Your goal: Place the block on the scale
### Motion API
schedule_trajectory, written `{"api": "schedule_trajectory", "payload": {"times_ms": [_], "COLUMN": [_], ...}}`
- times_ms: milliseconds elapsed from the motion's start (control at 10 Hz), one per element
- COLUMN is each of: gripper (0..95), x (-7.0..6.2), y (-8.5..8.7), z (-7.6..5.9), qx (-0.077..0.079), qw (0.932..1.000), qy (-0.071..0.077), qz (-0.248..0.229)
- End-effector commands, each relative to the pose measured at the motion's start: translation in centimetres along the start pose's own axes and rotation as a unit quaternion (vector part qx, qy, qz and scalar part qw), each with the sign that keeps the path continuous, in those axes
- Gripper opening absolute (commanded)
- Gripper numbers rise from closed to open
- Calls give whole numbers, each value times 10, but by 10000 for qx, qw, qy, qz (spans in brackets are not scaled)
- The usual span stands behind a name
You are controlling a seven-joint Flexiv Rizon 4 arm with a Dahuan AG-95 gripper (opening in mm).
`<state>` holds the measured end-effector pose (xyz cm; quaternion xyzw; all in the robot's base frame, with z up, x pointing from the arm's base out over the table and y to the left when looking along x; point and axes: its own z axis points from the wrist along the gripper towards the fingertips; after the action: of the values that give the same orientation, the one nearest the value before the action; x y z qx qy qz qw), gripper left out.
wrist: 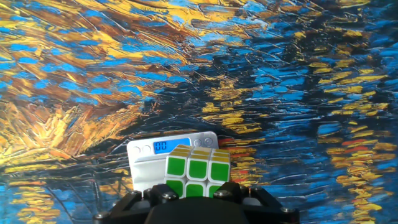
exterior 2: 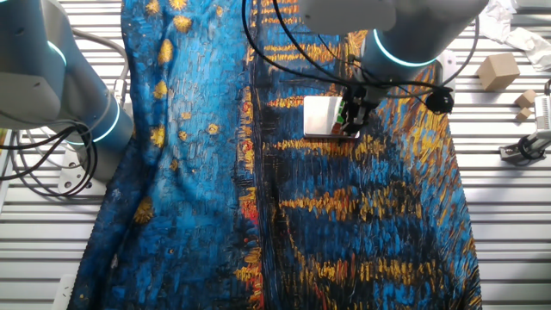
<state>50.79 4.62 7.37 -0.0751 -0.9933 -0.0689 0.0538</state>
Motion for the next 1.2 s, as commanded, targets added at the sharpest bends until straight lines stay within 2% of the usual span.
{"api": "schedule_trajectory", "payload": {"times_ms": [100, 300, 600, 800, 1000, 1200], "gripper": [0, 0, 0, 0, 0, 0], "x": [0, 0, 0, 0, 0, 3], "y": [1, 1, 1, 1, 1, 5], "z": [-1, -1, -1, -1, -1, 2], "qx": [41, 194, 211, 234, 268, 235], "qw": [10000, 9998, 9987, 9954, 9941, 9946], "qy": [10, 31, 54, 92, 173, 178], "qz": [13, -68, -466, -929, -1041, -994]}}
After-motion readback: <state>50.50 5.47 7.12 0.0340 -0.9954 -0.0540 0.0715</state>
